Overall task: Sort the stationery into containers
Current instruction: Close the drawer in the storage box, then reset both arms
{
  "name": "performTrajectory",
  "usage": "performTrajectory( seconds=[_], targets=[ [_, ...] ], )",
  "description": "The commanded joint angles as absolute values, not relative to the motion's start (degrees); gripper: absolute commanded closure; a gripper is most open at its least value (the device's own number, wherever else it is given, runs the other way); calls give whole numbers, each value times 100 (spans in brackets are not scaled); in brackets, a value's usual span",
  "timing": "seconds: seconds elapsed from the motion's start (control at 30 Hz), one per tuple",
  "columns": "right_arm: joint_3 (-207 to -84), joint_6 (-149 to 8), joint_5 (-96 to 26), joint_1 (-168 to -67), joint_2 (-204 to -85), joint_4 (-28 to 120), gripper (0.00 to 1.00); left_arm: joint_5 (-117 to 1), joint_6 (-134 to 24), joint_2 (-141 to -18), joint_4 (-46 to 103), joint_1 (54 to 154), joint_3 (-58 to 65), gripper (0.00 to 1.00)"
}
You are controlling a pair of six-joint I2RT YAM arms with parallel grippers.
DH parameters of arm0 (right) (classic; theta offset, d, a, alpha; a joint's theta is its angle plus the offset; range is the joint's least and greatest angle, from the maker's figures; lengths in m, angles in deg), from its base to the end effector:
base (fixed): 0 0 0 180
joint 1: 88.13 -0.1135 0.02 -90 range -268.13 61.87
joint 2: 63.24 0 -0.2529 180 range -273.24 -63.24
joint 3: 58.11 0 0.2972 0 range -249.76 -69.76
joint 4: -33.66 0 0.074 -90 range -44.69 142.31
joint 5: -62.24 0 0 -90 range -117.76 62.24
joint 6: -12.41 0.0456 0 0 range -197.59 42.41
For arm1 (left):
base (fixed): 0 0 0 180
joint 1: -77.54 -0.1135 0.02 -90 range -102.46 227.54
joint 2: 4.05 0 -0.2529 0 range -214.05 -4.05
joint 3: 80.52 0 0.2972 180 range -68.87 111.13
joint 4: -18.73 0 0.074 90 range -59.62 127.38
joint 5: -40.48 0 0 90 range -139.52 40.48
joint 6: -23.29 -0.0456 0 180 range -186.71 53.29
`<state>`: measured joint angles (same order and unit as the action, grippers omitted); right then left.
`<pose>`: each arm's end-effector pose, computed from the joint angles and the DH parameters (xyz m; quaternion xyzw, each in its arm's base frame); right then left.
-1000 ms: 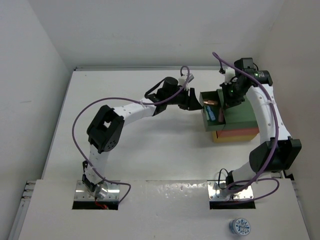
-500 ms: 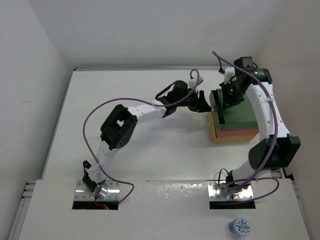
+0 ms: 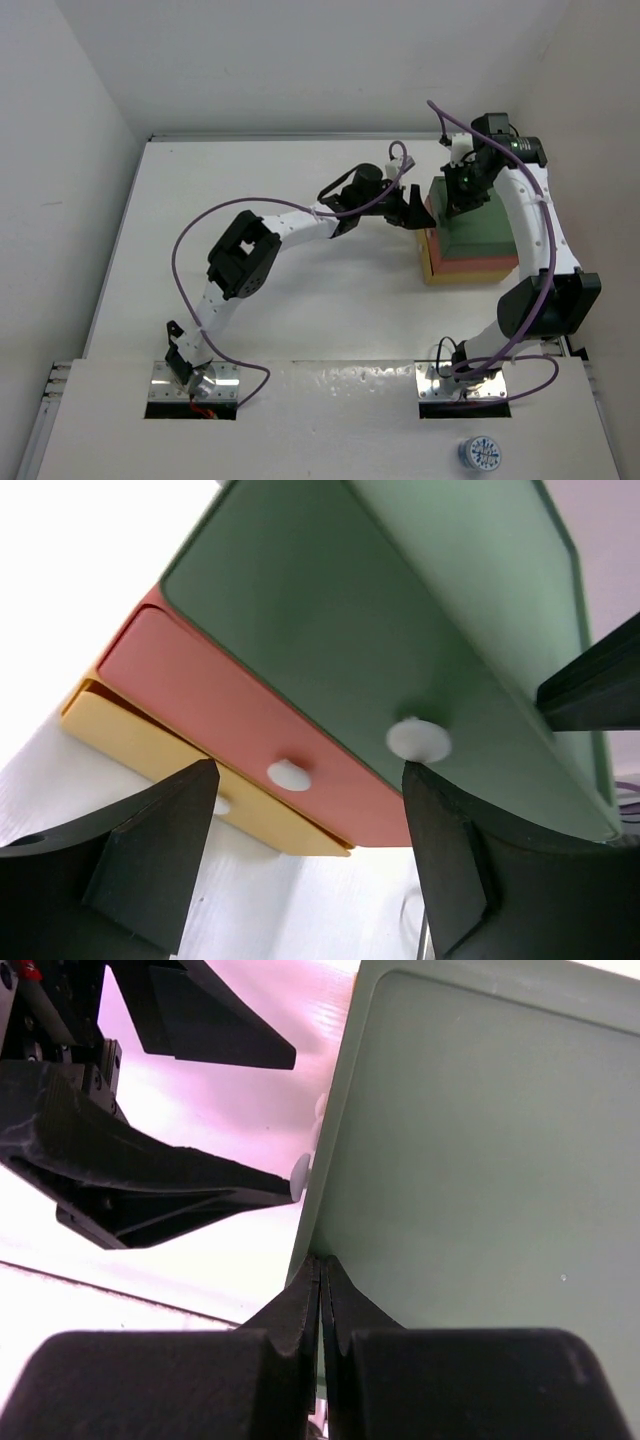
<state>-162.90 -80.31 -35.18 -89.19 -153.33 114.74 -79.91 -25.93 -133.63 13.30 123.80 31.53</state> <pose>0.3555 0.0125 0.3326 -0.0455 0.9758 0.0604 0.2051 0.3811 -0.4316 0.1951 0.2005 0.7418 -0.5656 0.2995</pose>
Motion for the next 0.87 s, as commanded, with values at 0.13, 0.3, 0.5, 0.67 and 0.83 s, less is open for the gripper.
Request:
performTrajectory(
  seconds=[0.13,0.3,0.5,0.67,0.83],
  targets=[
    [-16477,-8014,-3805,-8918,-15421,11588,100,-7879,-2680,-13370,1121,12439,3572,18],
    [-16810,-7926,-3866,-8910,-15412,11624,99,-7326,-3022,-12703,1639,12263,2853,0],
    [-17241,-7803,-3910,-8910,-15272,11492,66,-6685,-4296,-11228,3759,11683,2298,0],
    [-16812,-7452,-3919,-8892,-14615,10581,26,-5613,-5290,-10374,5461,11016,2036,0],
    [-15899,-7118,-3954,-8883,-14007,9919,15,-5225,-5370,-9478,5649,10506,1113,0]
  ],
)
